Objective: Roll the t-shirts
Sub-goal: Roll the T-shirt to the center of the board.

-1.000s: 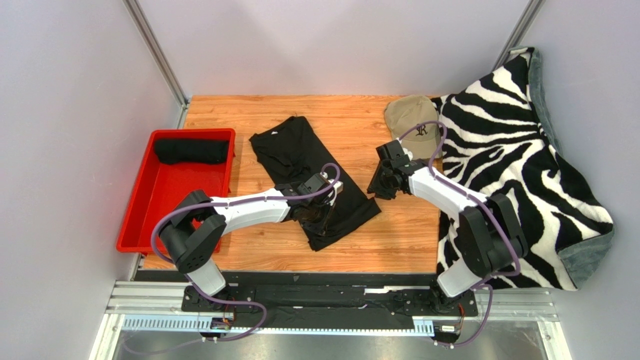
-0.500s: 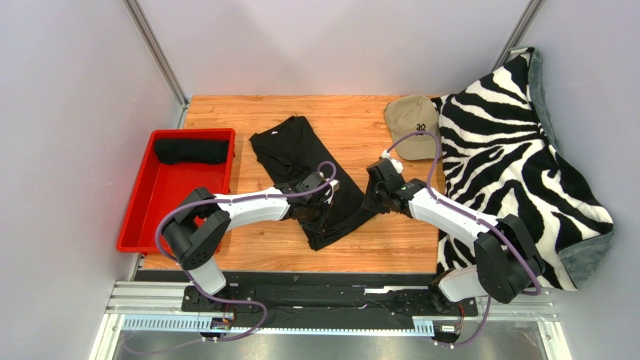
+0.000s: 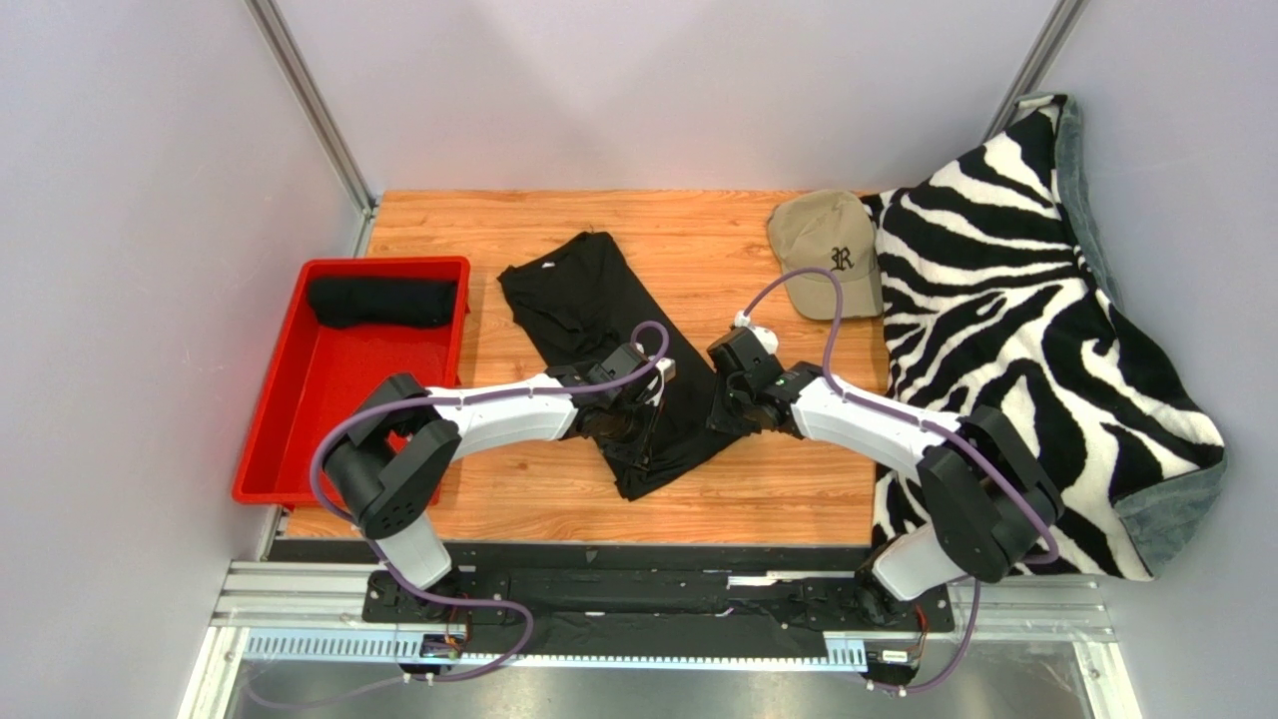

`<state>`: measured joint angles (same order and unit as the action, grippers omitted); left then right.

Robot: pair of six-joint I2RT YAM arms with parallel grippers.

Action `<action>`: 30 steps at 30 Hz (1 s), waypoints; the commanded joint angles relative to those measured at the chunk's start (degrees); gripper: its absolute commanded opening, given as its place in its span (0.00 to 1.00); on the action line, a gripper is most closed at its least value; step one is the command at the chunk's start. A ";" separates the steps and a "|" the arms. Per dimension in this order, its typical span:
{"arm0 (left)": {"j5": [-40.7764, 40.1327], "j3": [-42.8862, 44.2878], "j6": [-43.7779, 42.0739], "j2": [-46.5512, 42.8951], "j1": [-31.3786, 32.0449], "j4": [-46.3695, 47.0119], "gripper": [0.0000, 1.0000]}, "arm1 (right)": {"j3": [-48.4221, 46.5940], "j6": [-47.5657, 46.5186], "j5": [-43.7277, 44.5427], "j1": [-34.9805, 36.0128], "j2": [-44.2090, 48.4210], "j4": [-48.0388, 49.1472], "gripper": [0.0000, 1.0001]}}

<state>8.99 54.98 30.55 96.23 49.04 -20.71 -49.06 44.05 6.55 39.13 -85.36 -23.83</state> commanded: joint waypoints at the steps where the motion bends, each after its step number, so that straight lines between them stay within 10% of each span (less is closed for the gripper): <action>1: 0.06 -1.10 -0.13 -1.65 -0.26 0.85 0.00 | -4.90 -0.81 0.84 0.24 -3.49 1.34 0.20; 14: -3.54 -2.42 -2.68 -13.07 -0.08 1.98 0.36 | -9.74 0.16 -0.13 -0.37 -7.98 -2.09 0.19; 30: -7.24 -4.71 -1.36 -7.81 4.75 24.13 0.37 | -6.76 3.14 -9.44 -4.33 -11.23 3.79 0.19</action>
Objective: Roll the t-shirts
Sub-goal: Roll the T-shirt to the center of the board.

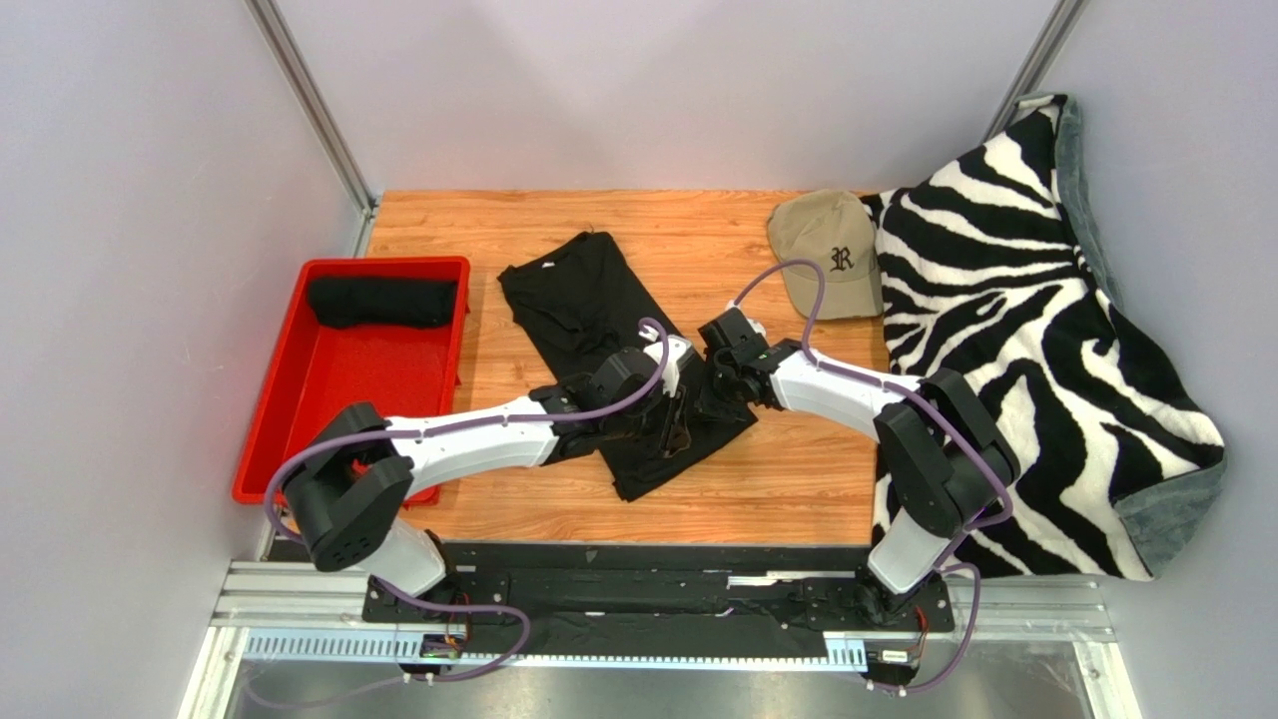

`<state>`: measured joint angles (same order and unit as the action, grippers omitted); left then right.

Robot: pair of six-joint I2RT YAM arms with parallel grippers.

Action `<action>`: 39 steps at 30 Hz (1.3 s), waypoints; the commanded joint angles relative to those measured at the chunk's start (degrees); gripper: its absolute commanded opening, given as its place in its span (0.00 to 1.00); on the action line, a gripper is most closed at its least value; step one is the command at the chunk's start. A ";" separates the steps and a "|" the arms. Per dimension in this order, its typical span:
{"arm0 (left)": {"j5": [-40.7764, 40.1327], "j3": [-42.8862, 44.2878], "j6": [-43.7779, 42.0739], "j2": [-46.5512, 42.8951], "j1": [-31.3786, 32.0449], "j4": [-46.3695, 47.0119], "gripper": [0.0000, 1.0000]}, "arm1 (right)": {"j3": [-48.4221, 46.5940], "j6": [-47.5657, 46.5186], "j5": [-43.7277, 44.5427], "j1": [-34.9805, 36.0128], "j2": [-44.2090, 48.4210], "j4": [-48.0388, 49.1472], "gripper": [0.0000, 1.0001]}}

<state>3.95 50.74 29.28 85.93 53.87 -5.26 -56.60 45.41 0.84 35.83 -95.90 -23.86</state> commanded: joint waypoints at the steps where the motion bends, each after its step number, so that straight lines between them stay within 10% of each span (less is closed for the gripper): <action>1: -2.36 -0.29 -0.10 3.18 -0.08 9.73 0.37 | 0.96 2.05 -4.18 -1.20 -0.78 3.99 0.19; 21: -7.46 0.94 2.80 13.91 -0.08 10.88 0.27 | 4.91 3.90 1.42 -3.14 9.05 3.91 0.21; 39: -6.93 2.52 3.77 15.85 -0.78 8.51 0.23 | 20.03 3.29 9.89 -3.14 25.15 8.98 0.48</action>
<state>-2.02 52.03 33.06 100.51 53.47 5.32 -38.20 49.10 9.58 32.80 -70.41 -19.66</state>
